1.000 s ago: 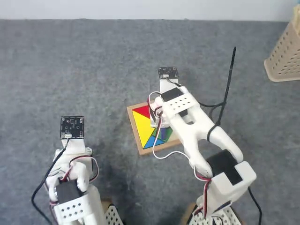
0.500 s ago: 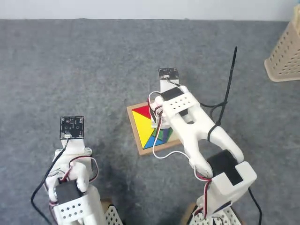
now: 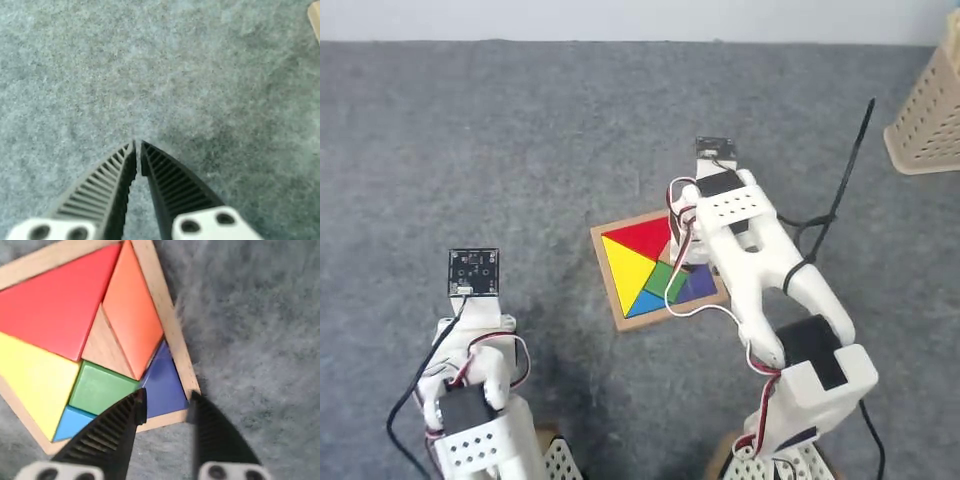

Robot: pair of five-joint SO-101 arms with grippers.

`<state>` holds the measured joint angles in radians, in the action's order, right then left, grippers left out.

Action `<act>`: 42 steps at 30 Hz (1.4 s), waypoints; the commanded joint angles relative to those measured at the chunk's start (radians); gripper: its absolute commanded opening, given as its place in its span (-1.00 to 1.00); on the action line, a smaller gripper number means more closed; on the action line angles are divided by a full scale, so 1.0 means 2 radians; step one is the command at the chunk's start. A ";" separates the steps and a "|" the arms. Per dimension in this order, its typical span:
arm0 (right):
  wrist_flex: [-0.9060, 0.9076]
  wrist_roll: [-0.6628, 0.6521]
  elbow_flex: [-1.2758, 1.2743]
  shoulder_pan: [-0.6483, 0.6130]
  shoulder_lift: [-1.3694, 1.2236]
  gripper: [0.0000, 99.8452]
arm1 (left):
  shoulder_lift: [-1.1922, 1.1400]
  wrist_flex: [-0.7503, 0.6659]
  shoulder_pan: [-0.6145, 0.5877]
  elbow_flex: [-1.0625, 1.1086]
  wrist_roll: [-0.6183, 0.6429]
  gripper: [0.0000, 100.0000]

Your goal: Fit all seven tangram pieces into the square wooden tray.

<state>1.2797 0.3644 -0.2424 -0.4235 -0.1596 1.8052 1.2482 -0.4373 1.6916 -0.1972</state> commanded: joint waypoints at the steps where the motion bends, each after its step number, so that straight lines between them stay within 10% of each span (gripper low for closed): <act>1: -0.010 -0.054 0.029 0.006 0.022 -0.99 | 0.007 0.004 -0.002 -0.003 -0.002 -0.97; 20: -0.316 -0.055 -0.312 0.109 0.365 -0.98 | 0.007 0.004 -0.002 -0.003 -0.002 -0.97; 42: -0.168 -0.203 -0.456 0.119 0.621 -0.98 | 0.007 0.004 -0.002 -0.003 -0.002 -0.97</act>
<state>0.9360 0.0606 -1.1063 -0.2010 1.0050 1.8052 1.2482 -0.4373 1.6916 -0.1972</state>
